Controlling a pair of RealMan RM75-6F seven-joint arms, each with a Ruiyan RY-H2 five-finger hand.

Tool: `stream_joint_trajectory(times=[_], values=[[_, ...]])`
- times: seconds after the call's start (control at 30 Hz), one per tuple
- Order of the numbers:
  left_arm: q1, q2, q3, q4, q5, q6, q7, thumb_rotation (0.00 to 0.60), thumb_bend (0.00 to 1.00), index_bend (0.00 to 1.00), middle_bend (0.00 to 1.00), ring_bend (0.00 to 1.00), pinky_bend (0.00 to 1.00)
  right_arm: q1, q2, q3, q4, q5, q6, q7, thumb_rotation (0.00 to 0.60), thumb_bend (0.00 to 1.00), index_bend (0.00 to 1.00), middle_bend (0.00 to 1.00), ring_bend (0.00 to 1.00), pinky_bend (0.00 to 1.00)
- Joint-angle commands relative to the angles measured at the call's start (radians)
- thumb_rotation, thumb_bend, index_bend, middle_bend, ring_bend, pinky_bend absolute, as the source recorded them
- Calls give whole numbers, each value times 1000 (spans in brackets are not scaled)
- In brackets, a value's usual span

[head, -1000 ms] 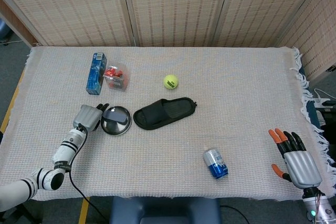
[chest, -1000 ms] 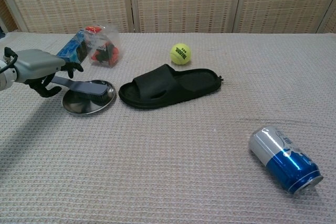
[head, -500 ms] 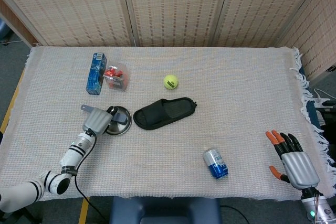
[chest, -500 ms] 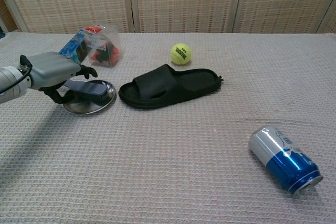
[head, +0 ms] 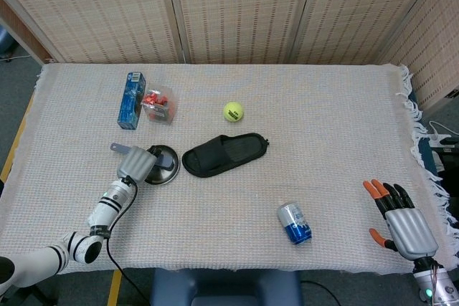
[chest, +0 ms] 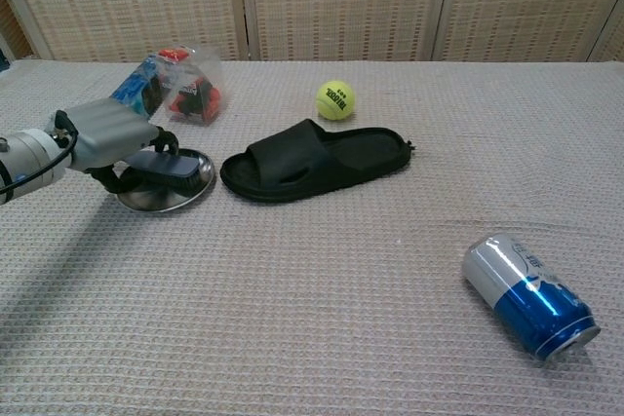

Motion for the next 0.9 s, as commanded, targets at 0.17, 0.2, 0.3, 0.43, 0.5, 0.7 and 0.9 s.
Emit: stream_joint_trajectory(times=[0.17,0.2,0.3,0.43,0.5,0.7,0.9], values=[[1,-23,5,39,33,19,-27,600,420,294,328,633,906,2,2,-1,-4,6,-11,-7,600,179,0,0,0,0],[2,-24,6,42,36,21,-31,600,420,303,338,636,909,3,2,-2,-6,8,-12,-7,600,180,0,0,0,0],[5,-24,7,48,45,26,-41,600,420,333,362,636,909,4,2,-3,-7,9,-16,-11,600,179,0,0,0,0],[8,-22,7,52,51,29,-46,600,421,362,389,639,912,5,2,-3,-9,11,-21,-14,600,179,0,0,0,0],[10,-22,6,53,56,36,-49,600,420,375,407,645,918,6,2,-4,-9,11,-23,-14,600,179,0,0,0,0],[14,-21,6,58,68,47,-59,600,419,439,488,662,931,8,1,-4,-8,12,-26,-14,600,180,0,0,0,0],[21,18,-9,-9,41,16,-100,600,417,462,518,665,933,47,-38,23,38,-5,-47,1,600,180,0,0,0,0]])
